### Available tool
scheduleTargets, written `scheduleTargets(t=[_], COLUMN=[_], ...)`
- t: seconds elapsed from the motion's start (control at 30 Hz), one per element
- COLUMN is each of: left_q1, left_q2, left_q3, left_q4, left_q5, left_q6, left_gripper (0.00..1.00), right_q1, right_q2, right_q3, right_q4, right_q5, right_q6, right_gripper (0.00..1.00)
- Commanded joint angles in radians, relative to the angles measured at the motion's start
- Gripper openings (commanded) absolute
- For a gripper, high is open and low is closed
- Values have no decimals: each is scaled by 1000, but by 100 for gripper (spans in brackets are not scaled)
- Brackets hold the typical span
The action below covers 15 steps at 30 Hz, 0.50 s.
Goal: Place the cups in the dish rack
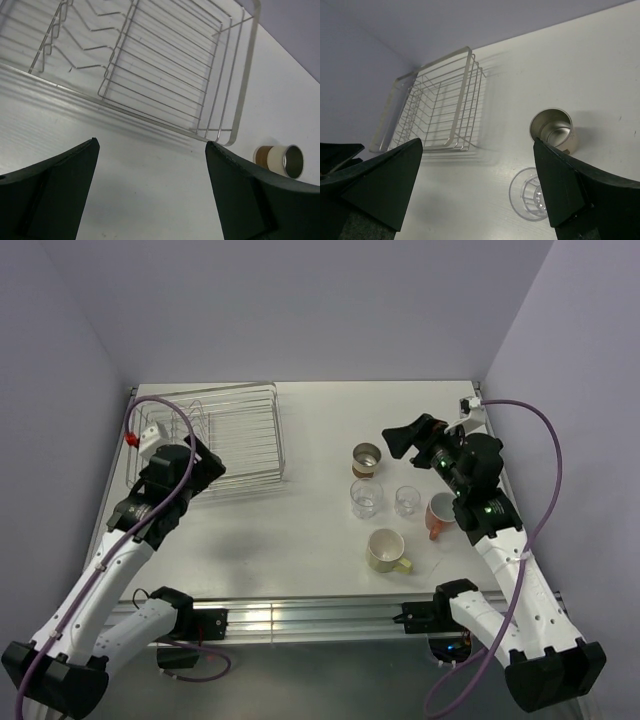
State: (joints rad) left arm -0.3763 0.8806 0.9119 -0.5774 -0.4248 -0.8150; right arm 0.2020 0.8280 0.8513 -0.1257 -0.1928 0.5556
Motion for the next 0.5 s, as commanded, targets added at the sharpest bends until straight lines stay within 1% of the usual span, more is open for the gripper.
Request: scheduleTargets(t=[0.0,0.13,0.3,0.4,0.47], left_q1=[17,43,71,71,54], left_q2=[30,57,80,109,149], left_q3=[-36,-74,-113,-99,-73], left_q4=[-39,-16,42,97,122], left_q5=[-52,-84,-58,-19,24], left_q6=[-191,-252,-266,-216,-141], left_gripper=[95,94,92,89,88], right_q1=[-6,-6,-6,-6,-6], right_q2=[20,49,62,65,65], right_q3=[32,35,41,45,38], right_q4=[9,-8,-22,-31,-31], right_q5=[-37,-57,-56,-45,-43], right_q6=[-14,-32,-43,-43,-42], right_gripper=[100,100,100,100,100])
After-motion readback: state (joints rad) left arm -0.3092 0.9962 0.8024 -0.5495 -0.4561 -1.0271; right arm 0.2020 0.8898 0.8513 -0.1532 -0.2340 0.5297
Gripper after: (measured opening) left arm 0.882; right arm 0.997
